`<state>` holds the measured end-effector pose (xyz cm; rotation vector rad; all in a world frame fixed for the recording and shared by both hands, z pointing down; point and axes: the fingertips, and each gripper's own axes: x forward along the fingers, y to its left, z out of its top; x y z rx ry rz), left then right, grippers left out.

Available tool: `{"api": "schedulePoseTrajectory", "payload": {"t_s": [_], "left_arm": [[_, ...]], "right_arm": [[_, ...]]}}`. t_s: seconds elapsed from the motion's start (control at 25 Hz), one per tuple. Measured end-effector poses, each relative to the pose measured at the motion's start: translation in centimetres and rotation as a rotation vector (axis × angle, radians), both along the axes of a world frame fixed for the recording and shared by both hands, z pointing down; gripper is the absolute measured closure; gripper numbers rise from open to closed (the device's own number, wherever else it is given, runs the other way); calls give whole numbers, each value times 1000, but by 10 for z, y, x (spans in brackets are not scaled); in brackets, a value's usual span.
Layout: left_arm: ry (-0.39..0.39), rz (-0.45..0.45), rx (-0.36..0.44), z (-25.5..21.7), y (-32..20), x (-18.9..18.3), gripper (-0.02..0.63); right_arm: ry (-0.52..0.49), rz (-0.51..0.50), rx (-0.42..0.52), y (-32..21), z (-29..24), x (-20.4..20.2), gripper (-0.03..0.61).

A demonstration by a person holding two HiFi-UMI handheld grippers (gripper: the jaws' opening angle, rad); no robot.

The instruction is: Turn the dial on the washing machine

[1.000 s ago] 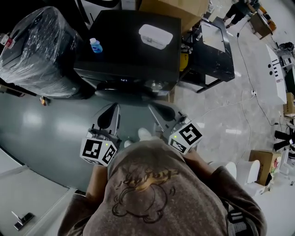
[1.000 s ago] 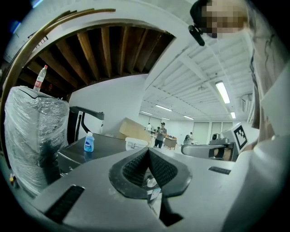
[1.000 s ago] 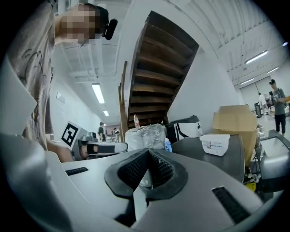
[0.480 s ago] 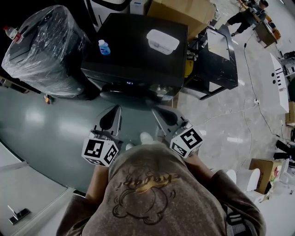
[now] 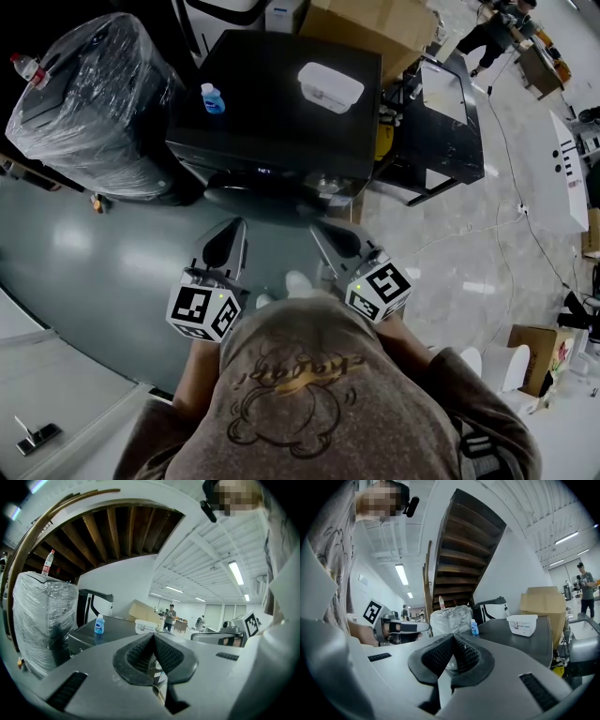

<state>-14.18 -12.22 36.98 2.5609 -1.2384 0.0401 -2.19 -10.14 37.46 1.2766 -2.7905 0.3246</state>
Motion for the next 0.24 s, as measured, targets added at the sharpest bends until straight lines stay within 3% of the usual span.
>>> {"api": "schedulePoseTrajectory", "payload": {"t_s": [0.24], "left_arm": [[5,-3,-7,2,3,2,615]], "right_arm": [[-2,0,-6,3,4,2,578]]}}
